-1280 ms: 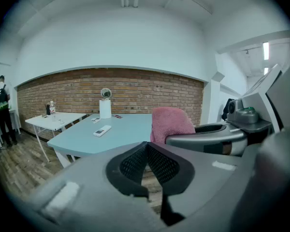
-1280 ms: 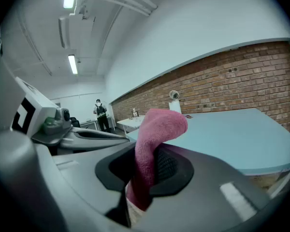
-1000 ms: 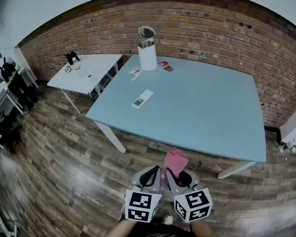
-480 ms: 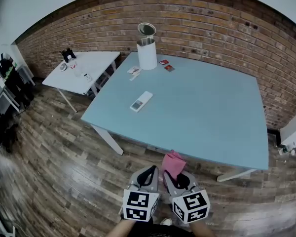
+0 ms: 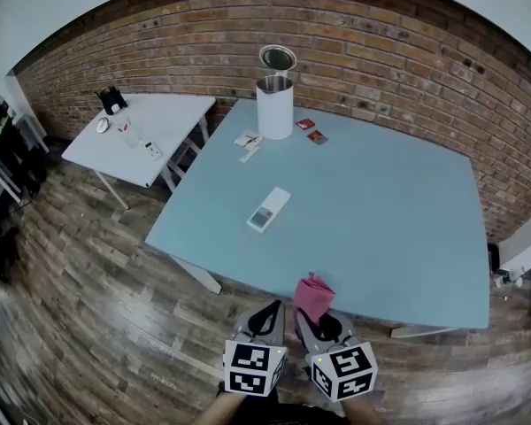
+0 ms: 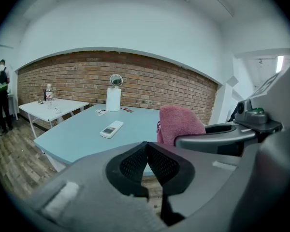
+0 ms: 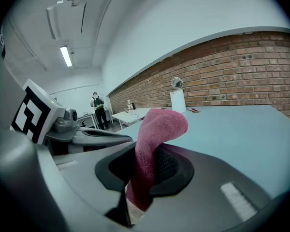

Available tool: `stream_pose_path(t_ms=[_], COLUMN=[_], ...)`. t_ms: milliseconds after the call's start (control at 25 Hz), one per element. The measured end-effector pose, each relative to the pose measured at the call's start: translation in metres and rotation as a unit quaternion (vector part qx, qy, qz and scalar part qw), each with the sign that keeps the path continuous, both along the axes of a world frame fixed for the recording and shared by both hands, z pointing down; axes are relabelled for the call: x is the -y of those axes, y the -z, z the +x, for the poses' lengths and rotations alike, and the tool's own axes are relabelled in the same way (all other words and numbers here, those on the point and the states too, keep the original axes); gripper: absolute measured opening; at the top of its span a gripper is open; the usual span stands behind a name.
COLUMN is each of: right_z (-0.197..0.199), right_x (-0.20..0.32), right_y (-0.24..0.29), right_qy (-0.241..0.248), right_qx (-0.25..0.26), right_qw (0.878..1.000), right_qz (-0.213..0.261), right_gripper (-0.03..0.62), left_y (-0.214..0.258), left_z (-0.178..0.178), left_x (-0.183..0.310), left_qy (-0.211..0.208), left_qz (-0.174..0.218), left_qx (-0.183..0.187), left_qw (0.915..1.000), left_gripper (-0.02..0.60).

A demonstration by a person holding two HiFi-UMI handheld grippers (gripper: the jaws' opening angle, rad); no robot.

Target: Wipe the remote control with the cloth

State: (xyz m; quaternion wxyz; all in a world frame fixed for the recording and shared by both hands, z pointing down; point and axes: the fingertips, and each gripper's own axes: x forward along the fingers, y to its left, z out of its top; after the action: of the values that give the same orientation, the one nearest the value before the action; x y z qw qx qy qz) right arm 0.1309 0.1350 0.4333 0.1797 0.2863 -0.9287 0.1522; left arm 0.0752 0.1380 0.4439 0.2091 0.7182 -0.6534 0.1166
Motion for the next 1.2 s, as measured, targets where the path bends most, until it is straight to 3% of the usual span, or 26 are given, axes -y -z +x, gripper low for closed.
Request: stream_pose_path(t_ms=[360,840,1200], right_z=[-0.069,-0.106,-0.134], right_x=[0.046,0.093,0.14], right_y=[0.003,0.003,0.004], right_qy=[-0.019,-0.001,0.04], right_qx=[-0.028,-0.064,-0.067], right_qw=[0.999,0.998,0.997], right_qz=[0.006,0.018,0.022], right_gripper=[0.077,0.077,0.078], left_y=[-0.008,-0.035,-0.061], left_z=[-0.068,-0.111,-0.127], left_x=[0.048,0.092,0.124], left_qy=[-0.035,-0.054,-0.064], left_qz=[0.0,-0.018,-0.055], left_qx=[-0.008,0.018,0.049], left_qw=[0.9994,0.9982,0.9952], left_gripper=[-0.001,0.002,0.112])
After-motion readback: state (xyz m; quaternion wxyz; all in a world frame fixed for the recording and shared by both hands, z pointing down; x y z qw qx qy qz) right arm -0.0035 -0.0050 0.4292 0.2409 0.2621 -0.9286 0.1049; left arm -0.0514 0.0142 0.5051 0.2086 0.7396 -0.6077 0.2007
